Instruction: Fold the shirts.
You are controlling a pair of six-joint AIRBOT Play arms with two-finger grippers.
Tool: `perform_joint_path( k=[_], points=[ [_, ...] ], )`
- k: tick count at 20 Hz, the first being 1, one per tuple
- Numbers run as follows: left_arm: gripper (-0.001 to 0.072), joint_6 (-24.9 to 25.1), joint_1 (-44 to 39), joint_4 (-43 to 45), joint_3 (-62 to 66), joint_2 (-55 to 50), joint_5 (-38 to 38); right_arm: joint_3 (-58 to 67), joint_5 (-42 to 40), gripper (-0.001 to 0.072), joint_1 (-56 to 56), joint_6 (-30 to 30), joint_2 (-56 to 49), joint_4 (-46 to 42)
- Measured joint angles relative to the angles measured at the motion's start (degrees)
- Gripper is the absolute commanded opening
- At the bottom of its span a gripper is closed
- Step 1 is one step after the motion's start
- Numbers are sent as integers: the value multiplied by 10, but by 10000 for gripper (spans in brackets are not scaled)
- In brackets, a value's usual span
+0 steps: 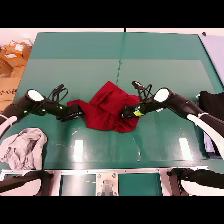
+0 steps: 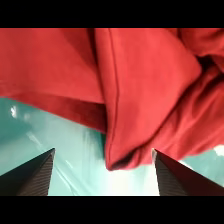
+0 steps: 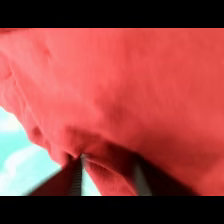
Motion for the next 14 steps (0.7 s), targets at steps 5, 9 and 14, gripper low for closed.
perform_joint_path(
  k=[5, 9, 14],
  points=[
    [713, 10, 4, -13, -5, 0, 20, 11, 3, 12, -7, 0, -10, 2],
    [712, 12, 33, 13, 42, 0, 0, 20, 35, 15, -58, -5, 22, -1],
    [712, 12, 82, 47, 90, -2, -19, 22, 60, 503, -102, -28, 55, -2]
  ],
)
